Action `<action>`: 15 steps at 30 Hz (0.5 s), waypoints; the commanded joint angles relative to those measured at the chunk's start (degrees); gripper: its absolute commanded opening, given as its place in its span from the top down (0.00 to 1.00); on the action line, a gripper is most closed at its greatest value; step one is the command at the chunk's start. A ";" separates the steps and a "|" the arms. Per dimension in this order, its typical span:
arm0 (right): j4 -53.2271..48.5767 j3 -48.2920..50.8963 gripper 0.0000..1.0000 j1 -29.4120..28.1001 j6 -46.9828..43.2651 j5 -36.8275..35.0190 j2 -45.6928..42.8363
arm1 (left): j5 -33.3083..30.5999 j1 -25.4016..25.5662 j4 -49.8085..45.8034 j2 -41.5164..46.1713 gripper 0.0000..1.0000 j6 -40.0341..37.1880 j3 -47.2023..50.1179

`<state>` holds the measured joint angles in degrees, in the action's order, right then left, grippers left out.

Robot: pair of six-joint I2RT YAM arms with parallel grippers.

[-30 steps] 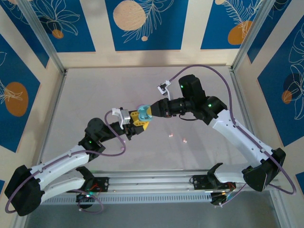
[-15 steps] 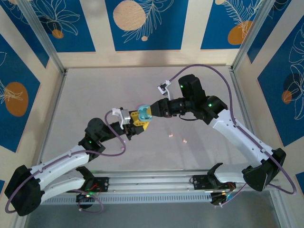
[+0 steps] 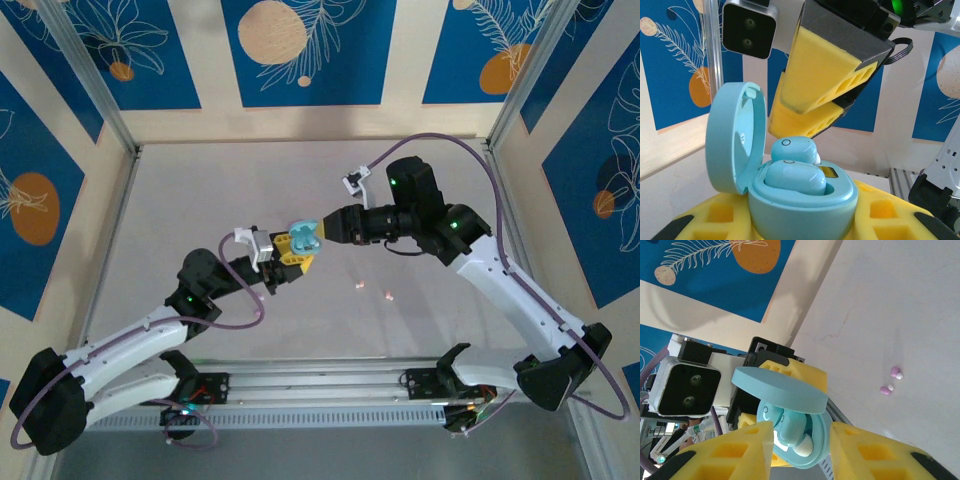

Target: Insert wireless bluetooth earbuds into charging case

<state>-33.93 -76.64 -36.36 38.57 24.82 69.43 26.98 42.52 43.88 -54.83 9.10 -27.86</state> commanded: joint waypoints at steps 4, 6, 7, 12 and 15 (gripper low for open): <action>-1.40 -1.27 0.71 -0.80 -0.42 1.49 0.59 | 0.78 0.33 2.72 0.98 0.77 0.39 -1.22; -1.13 -1.47 0.72 -1.23 -0.42 2.08 1.15 | 0.79 0.32 2.70 0.97 0.76 0.43 -1.24; -1.14 -1.56 0.73 -1.50 -0.42 2.30 1.38 | 0.69 0.34 2.64 1.01 0.77 0.45 -1.24; -2.21 -2.31 0.75 -2.44 -1.03 3.13 2.55 | 0.40 0.35 2.53 1.04 0.77 0.45 -1.24; -2.92 -2.70 0.76 -2.50 -1.20 2.06 2.64 | 0.44 0.37 2.46 1.21 0.77 0.42 -1.24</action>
<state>-34.30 -77.47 -38.13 38.33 25.89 71.79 26.98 42.50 43.66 -54.83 9.13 -27.86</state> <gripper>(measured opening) 0.240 0.334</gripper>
